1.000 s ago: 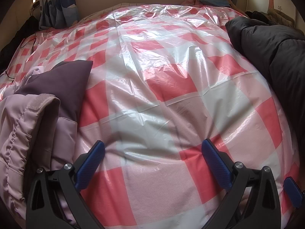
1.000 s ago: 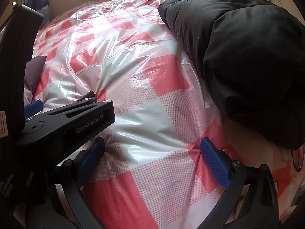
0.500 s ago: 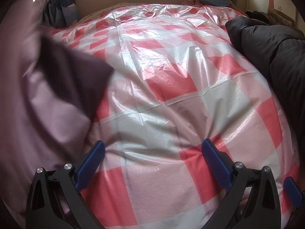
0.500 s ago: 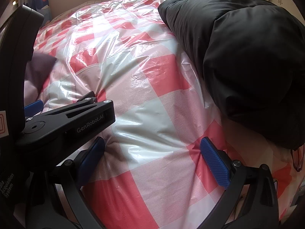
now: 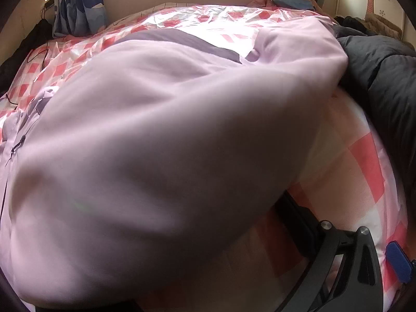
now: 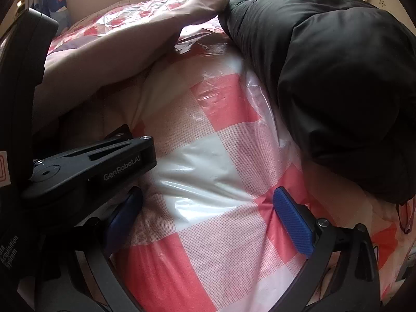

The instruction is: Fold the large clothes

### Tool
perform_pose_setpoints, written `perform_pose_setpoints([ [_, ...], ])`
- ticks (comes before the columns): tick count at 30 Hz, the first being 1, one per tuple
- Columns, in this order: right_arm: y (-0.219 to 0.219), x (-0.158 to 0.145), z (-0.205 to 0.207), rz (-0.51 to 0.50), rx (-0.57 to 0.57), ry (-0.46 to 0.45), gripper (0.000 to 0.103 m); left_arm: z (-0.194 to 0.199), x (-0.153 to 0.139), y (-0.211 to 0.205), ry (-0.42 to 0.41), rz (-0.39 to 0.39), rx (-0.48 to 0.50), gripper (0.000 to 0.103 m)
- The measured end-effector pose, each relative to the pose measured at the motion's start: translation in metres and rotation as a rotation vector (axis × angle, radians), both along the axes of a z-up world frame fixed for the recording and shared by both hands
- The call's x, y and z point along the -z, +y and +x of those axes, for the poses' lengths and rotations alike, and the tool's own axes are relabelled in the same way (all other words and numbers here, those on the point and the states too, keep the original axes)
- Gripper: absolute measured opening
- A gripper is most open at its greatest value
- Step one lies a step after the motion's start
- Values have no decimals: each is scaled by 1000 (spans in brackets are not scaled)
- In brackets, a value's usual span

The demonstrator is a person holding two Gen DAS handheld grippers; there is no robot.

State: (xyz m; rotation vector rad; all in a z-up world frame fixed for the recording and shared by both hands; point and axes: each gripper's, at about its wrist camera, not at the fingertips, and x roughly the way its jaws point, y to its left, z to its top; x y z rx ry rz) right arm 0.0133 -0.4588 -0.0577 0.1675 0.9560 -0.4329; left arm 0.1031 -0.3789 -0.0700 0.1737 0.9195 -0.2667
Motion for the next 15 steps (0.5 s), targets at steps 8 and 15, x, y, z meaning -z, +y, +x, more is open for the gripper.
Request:
perform_pose_setpoints([
  [8, 0, 0, 0, -1, 1, -1, 96, -1, 0, 1, -2, 2, -1, 98],
  [15, 3, 0, 1, -13, 4, -12, 96, -3, 0, 1, -14, 3, -8, 98],
])
